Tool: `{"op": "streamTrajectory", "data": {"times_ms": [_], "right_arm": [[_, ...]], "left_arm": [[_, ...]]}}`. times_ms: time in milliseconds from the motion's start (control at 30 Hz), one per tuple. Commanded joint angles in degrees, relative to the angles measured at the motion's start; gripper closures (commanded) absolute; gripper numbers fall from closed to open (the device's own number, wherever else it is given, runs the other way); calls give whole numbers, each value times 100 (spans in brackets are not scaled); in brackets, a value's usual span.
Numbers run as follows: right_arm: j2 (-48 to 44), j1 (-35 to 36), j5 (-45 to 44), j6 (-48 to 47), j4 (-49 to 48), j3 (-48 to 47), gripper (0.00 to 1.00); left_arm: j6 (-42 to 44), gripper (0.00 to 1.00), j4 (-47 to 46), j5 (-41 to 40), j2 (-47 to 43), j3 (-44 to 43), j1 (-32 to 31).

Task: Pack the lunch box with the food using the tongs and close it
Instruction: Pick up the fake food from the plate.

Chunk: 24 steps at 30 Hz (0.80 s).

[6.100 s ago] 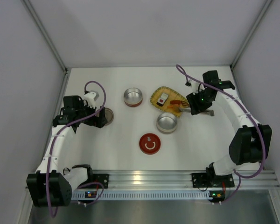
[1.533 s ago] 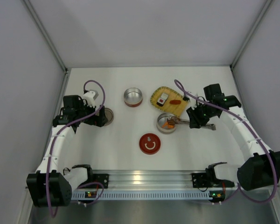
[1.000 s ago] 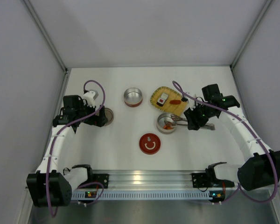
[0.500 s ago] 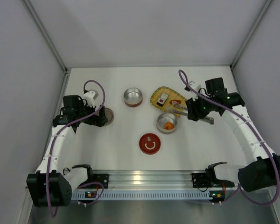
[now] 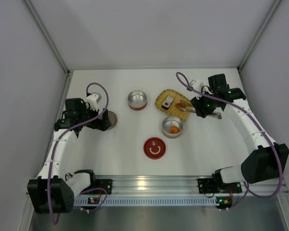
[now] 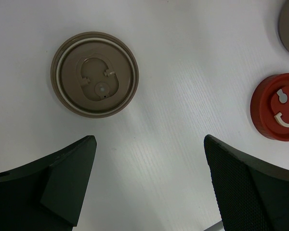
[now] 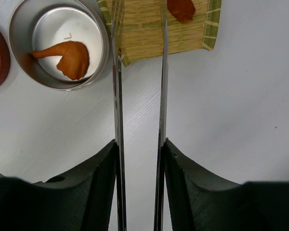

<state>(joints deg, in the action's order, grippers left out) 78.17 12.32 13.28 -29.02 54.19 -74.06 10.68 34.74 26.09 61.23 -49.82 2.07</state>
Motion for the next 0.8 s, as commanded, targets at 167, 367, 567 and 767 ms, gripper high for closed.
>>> {"op": "streamTrajectory", "data": {"times_ms": [167, 367, 567, 767], "right_arm": [[435, -80, -273, -1360, -445, -591, 60], [874, -80, -264, -1642, -445, -776, 60], [1200, -80, -273, -1757, -445, -926, 56], [1428, -98, -387, -1809, -559, -987, 53]], "left_arm": [[48, 2, -178, 160, 11, -115, 4], [92, 2, -170, 125, 55, -142, 4], [110, 2, -178, 81, 73, -98, 4], [101, 2, -248, 54, 108, -45, 4]]}}
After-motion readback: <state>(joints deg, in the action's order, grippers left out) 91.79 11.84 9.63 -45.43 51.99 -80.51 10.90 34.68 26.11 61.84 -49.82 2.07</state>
